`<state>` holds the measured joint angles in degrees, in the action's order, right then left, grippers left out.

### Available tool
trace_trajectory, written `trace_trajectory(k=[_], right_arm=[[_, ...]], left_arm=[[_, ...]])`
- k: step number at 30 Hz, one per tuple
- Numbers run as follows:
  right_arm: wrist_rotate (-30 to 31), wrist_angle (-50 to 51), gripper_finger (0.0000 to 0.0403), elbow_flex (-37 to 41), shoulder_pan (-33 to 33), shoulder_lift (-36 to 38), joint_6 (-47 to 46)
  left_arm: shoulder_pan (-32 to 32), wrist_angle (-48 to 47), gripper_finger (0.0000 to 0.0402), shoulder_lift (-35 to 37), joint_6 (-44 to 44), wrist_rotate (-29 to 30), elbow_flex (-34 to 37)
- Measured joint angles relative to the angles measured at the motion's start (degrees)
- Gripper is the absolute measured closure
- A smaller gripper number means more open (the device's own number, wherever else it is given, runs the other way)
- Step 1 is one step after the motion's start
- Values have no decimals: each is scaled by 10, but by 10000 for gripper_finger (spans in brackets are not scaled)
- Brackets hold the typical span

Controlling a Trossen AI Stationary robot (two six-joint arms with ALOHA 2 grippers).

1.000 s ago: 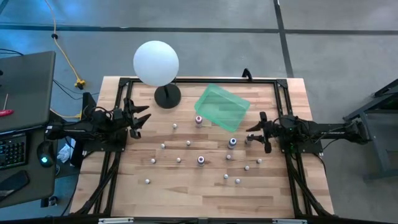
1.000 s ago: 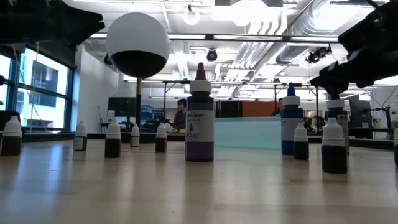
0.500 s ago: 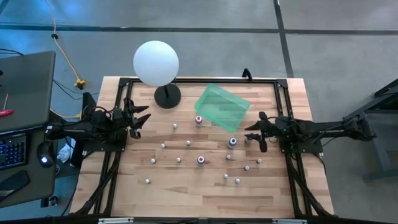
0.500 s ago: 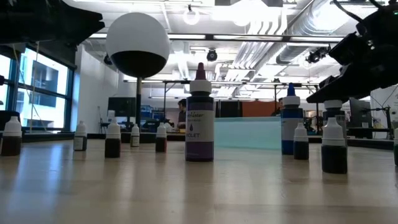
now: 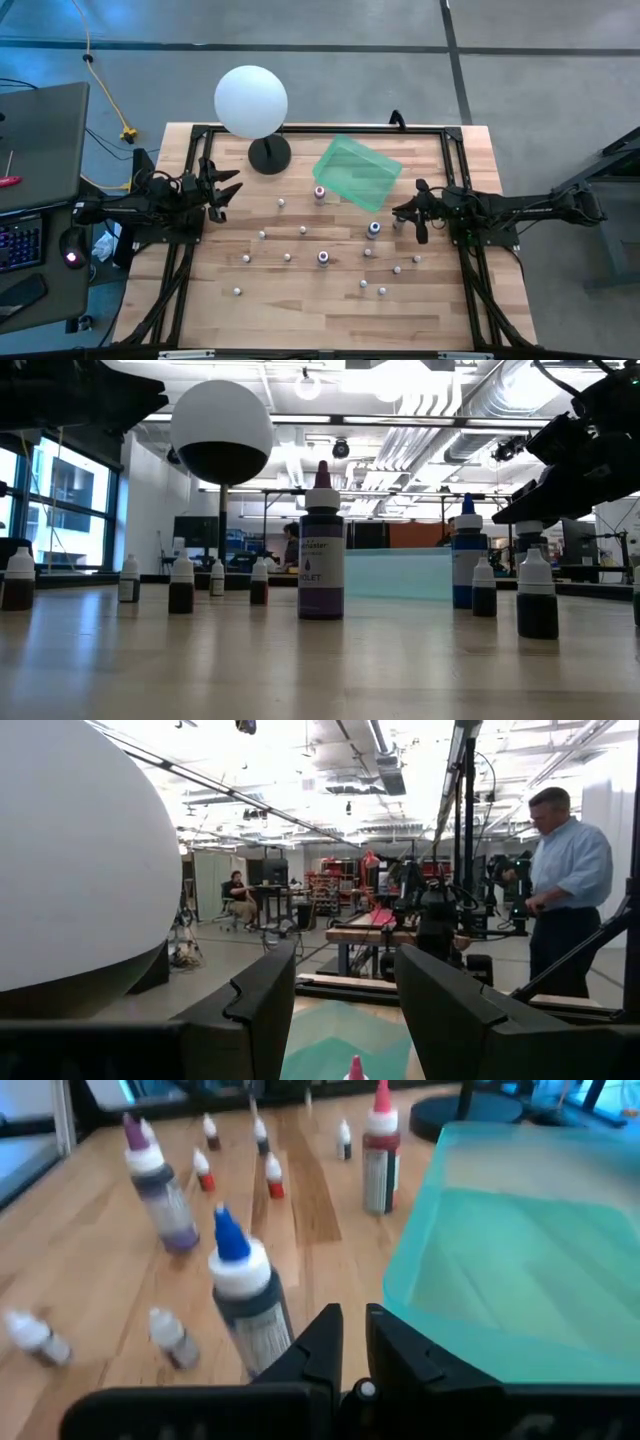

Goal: Pick & Place food coloring
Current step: Put the large black food coloring bottle into the green bin

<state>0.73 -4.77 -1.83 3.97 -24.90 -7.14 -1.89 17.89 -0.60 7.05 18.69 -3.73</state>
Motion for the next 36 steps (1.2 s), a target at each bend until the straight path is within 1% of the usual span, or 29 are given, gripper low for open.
trace_trajectory(k=[3, 5, 8, 10, 13, 15, 16, 20, 24, 29, 33, 36], right_arm=[[2, -77, 367, -1, 0, 1, -2], [10, -124, 363, -1, 0, 1, 11], [49, -188, 370, -4, 2, 0, 60], [95, -214, 372, -18, 5, 0, 91], [195, -234, 372, -46, 18, 0, 121], [238, -235, 372, -64, 33, -10, 134], [247, -235, 372, -70, 42, -19, 134], [245, -234, 372, -83, 85, -77, 95], [242, -248, 371, -84, 132, -167, 50], [242, -304, 372, -84, 183, -277, 46], [241, -353, 367, -84, 215, -348, 40], [221, -374, 366, -84, 234, -393, 13]], left_arm=[[0, 0, 231, 0, 0, 2, 0], [0, 6, 231, 0, 1, 14, 0], [0, 22, 231, 0, 1, 42, 0], [0, 36, 231, 0, 2, 68, 0], [0, 62, 231, 0, 2, 114, 0], [0, 75, 231, 0, 3, 137, 0], [0, 83, 231, 0, 3, 146, 0], [0, 94, 231, 0, 2, 151, 0], [0, 95, 231, 0, 2, 146, 0], [0, 93, 231, 0, 0, 145, 0], [0, 91, 231, 0, -2, 144, 0], [0, 91, 231, 0, -2, 144, 0]])
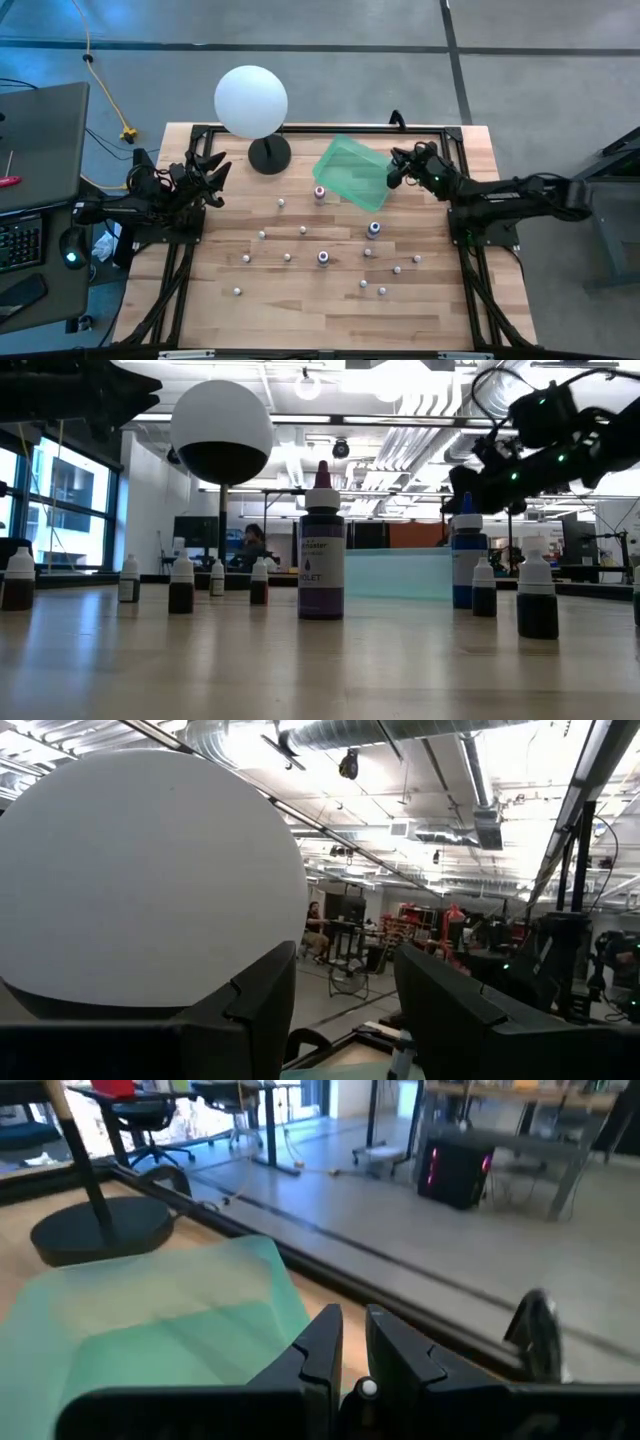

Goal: Pick & Place food coloring
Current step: Put the large black food coloring bottle into the green bin

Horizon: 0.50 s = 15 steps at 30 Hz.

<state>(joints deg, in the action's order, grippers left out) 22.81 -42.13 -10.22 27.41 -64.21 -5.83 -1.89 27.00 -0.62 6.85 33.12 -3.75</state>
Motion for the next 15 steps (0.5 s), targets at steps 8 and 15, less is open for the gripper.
trace_trajectory(k=[8, 15], right_arm=[[-23, -30, 358, 0, 23, -84, -3], [-22, -56, 320, 0, 23, -99, 32]], left_arm=[[0, -1, 231, 0, 0, -1, 0], [0, -2, 231, 0, -26, -2, 0]])
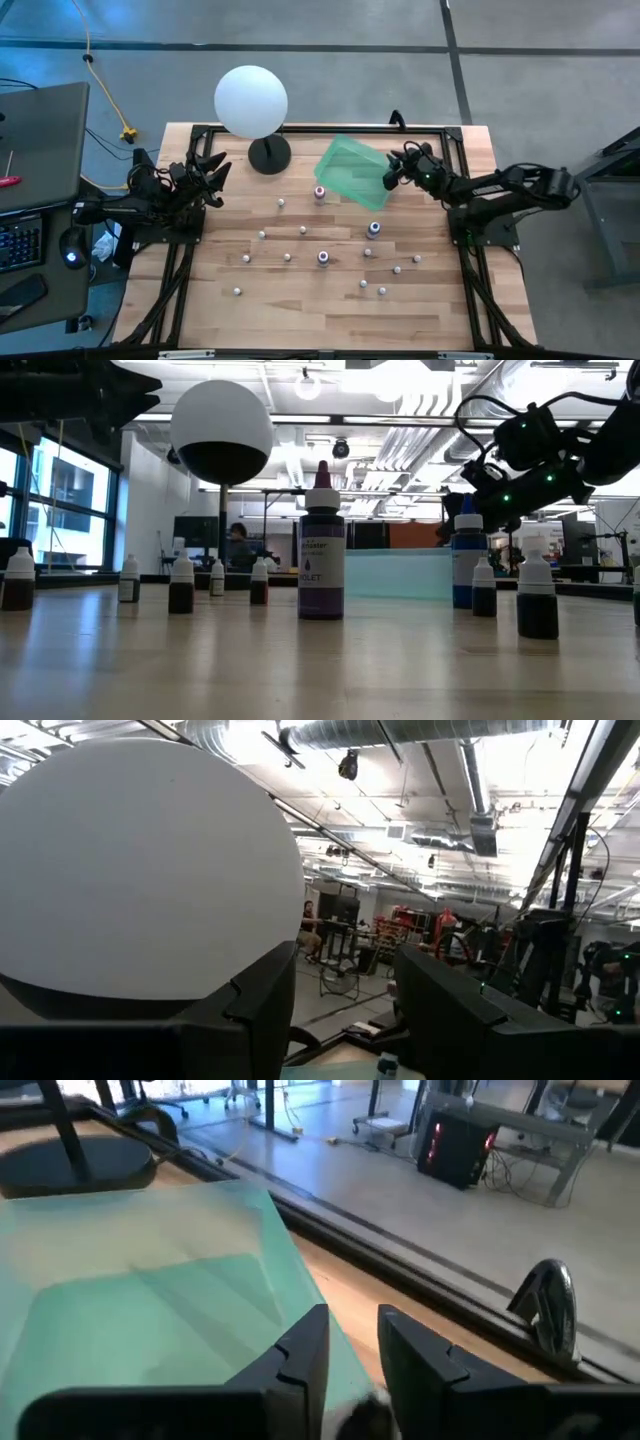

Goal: Pick & Place food coloring
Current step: Put the large black food coloring bottle into the green bin, then put the large blue food coloring bottle into the green bin

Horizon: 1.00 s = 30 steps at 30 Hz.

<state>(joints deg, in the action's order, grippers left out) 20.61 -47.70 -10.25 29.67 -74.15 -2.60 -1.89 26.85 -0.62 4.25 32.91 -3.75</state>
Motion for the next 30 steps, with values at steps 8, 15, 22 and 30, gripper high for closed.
trace_trajectory(k=[8, 15, 22, 30], right_arm=[[-55, -98, 286, 0, -6, 4, 29], [-275, -113, 280, -21, -72, 51, 20], [-456, -30, 279, -21, -153, 62, 36], [-432, 43, 279, -21, -228, 51, 72]], left_arm=[[0, 0, 231, 0, 0, 0, 0], [0, 0, 231, 0, 0, 0, 0], [0, 0, 231, 0, -1, 1, 0], [0, 0, 231, 0, -1, 1, 0]])
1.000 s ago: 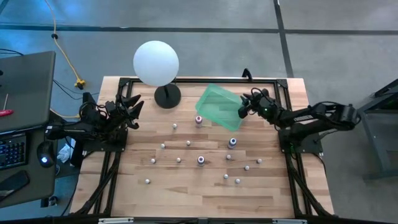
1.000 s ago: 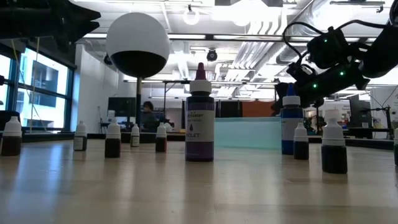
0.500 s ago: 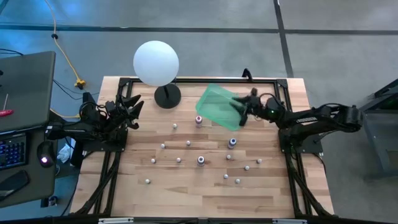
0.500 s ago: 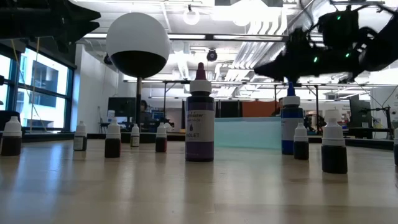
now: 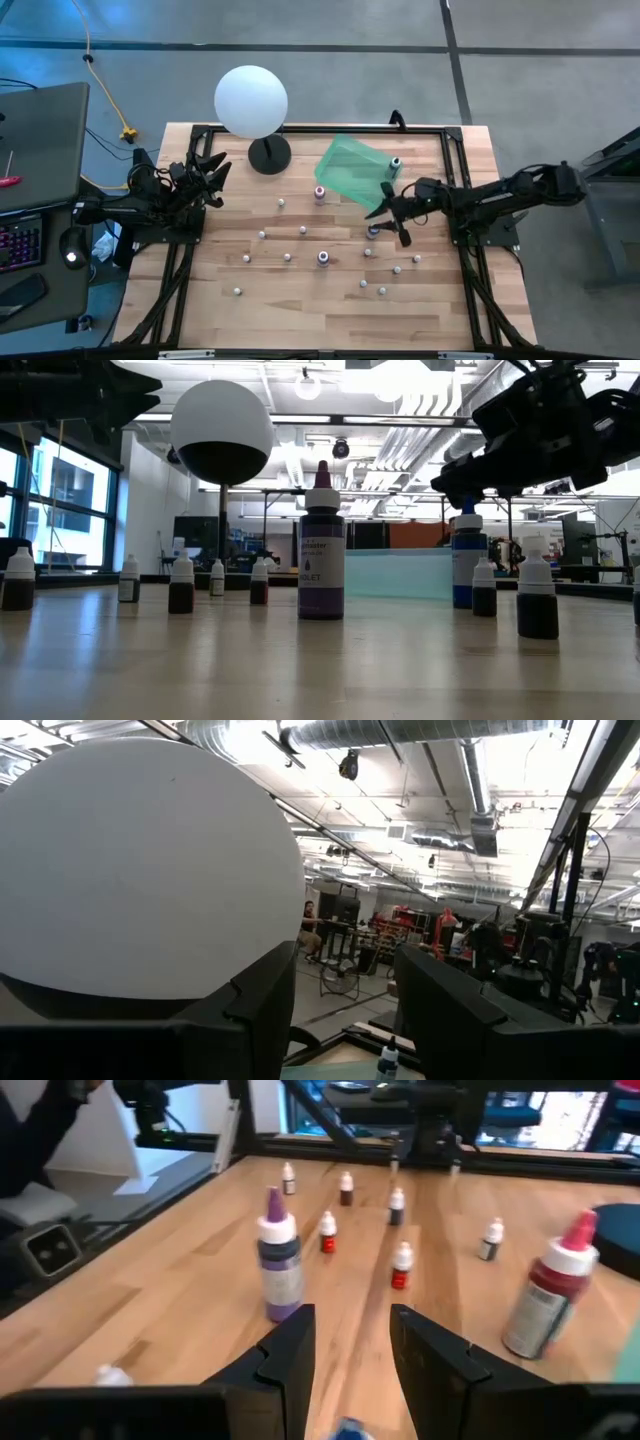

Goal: Pick & Place food coloring
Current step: Put the large blue food coloring bottle into the green bin

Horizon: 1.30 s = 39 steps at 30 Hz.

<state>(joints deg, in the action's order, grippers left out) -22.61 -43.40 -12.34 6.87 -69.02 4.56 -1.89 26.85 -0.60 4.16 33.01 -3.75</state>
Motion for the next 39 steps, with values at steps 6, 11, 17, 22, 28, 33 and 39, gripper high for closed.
trace_trajectory(k=[6, 11, 17, 22, 28, 33, 39], right_arm=[[46, 11, 279, 0, -10, -1, 4], [58, 37, 279, 0, -10, -3, -19], [60, 10, 283, -1, -10, -29, -30], [56, 7, 319, -1, -10, -45, -48], [58, 0, 350, 1, -10, -54, -58], [61, -24, 338, 2, -10, -54, -58], [59, 0, 313, 1, -10, -53, -56]], left_arm=[[0, 0, 231, 0, -1, 0, 0], [0, 0, 231, 0, -1, 1, 0], [0, -2, 231, 0, -1, 1, 0], [0, -4, 231, 0, 0, 1, 0], [0, -4, 231, 0, 0, 1, 0], [0, -4, 231, 0, 0, 0, 0], [0, -4, 231, 0, 0, 0, 0]])
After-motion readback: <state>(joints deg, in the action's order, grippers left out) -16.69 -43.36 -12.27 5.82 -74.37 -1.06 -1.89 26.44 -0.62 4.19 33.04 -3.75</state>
